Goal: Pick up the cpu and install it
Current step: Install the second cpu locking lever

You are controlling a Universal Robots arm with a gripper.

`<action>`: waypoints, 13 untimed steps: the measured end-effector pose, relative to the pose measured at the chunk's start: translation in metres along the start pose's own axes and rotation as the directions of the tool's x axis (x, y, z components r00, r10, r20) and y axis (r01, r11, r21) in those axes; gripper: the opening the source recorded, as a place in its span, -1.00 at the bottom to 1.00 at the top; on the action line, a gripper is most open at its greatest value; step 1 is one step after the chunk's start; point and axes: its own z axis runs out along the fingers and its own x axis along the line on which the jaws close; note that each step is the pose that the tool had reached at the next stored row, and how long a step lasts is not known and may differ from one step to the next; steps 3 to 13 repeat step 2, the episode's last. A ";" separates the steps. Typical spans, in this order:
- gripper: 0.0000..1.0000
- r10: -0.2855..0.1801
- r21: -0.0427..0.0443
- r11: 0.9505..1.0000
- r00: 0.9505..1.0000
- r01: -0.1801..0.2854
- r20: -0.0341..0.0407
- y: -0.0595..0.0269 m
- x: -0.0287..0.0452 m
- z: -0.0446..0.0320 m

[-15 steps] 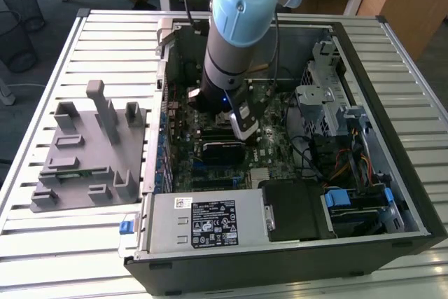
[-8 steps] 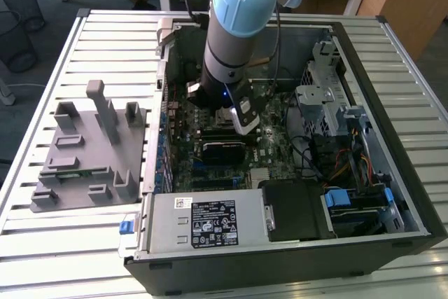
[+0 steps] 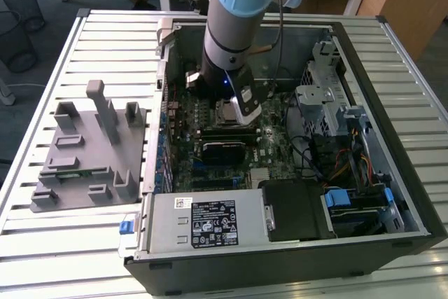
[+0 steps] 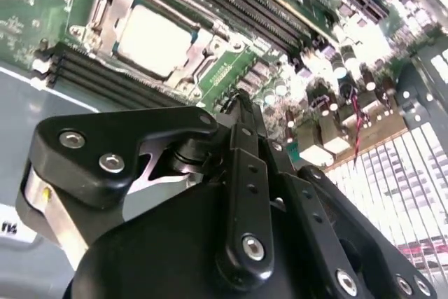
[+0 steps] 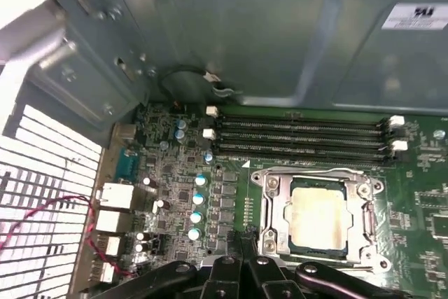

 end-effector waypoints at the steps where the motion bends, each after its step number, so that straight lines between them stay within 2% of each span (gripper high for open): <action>1: -0.79 0.000 0.000 1.000 1.000 0.000 0.000 0.0011 0.0002 -0.0019; 13: -0.79 0.000 0.000 1.000 1.000 0.000 0.000 0.0018 0.0003 -0.0034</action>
